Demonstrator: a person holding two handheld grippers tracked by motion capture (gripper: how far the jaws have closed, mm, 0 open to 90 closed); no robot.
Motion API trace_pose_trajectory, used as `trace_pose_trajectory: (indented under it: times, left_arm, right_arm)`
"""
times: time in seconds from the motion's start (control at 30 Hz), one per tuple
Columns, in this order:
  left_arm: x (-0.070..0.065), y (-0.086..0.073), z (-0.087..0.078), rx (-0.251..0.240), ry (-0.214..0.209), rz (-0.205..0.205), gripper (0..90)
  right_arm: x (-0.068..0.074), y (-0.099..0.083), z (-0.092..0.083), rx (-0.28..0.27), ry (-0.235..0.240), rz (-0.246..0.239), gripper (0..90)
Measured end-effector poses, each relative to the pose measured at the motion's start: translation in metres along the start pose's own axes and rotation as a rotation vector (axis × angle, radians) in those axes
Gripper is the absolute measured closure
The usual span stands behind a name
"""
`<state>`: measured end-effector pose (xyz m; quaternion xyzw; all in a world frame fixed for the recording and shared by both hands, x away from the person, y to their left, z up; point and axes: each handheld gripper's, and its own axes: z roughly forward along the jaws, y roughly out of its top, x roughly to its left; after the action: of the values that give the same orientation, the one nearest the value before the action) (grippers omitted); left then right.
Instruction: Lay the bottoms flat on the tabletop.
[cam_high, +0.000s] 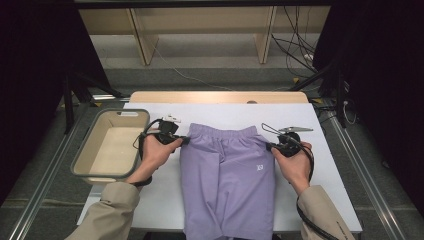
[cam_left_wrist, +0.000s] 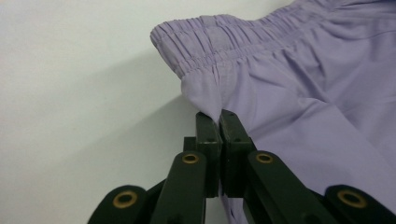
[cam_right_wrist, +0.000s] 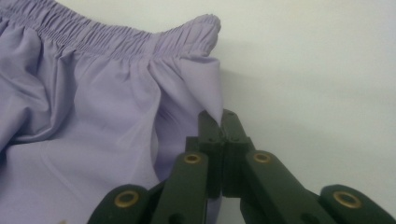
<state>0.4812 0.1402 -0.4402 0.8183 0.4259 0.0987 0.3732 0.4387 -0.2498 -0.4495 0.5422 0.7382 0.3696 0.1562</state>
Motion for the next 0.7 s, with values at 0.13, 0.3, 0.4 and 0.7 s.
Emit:
trace_pose_trajectory:
  times: [0.13,0.3,0.4,0.7]
  left_arm:
    - [-0.001,0.002,0.011,0.009,0.035,0.014,85.1]
    - [0.000,0.002,0.024,0.031,0.084,0.032,79.4]
    - [0.003,0.002,0.028,0.035,0.109,0.022,75.6]
    - [0.007,0.000,0.029,0.043,0.122,-0.016,50.7]
  right_arm:
    - [-0.002,-0.001,0.003,0.013,-0.009,-0.009,89.7]
    - [-0.002,-0.007,0.014,0.096,-0.027,-0.017,80.9]
    - [-0.004,-0.003,0.014,0.086,-0.043,-0.010,67.6]
    - [0.000,0.022,0.021,-0.004,-0.077,-0.041,43.3]
